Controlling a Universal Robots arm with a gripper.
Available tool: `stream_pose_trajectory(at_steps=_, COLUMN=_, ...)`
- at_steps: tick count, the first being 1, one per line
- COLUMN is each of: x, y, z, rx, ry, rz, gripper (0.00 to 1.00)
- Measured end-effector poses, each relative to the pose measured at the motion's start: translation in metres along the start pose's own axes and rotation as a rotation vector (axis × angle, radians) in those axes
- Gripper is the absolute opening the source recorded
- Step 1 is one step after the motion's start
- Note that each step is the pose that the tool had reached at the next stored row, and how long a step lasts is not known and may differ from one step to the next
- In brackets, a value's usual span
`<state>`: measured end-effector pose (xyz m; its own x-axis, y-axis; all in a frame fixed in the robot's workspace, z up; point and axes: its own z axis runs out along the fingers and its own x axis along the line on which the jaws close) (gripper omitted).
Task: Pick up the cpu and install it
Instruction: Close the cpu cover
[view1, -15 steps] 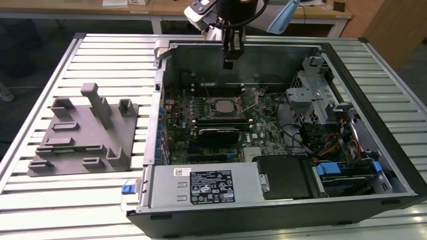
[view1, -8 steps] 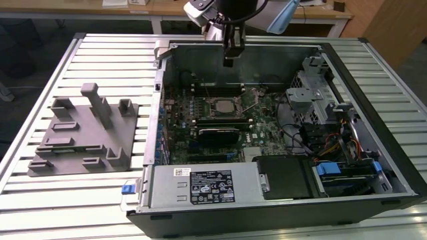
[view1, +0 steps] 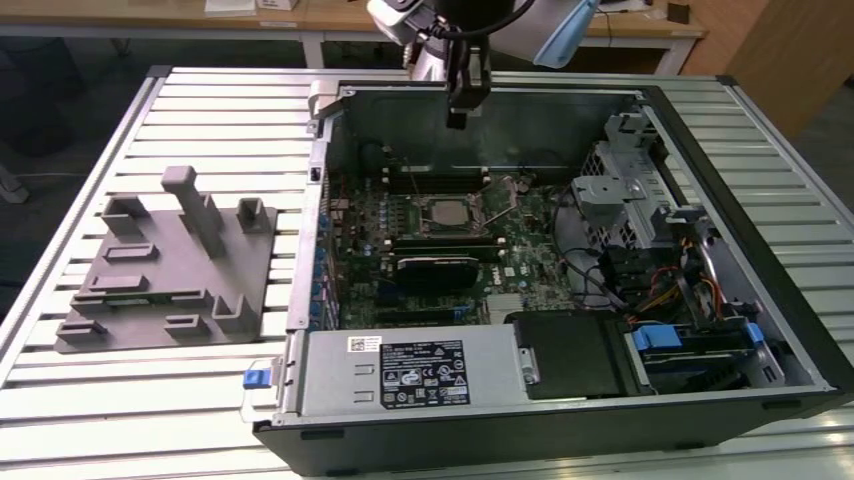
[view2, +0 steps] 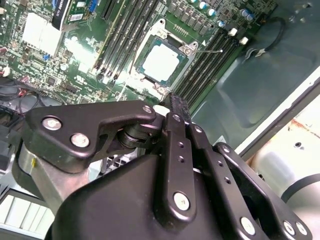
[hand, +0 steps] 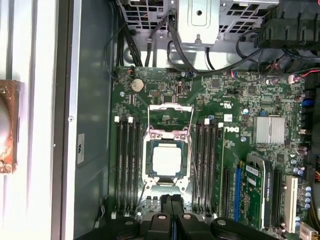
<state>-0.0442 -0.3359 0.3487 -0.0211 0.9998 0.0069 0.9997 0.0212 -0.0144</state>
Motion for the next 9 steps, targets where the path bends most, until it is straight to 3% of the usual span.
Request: stream_pose_trajectory(at_steps=9, x=0.0, y=-0.0001, z=-0.0076, rx=0.0043, ry=0.0002, rz=0.0, gripper=0.11)
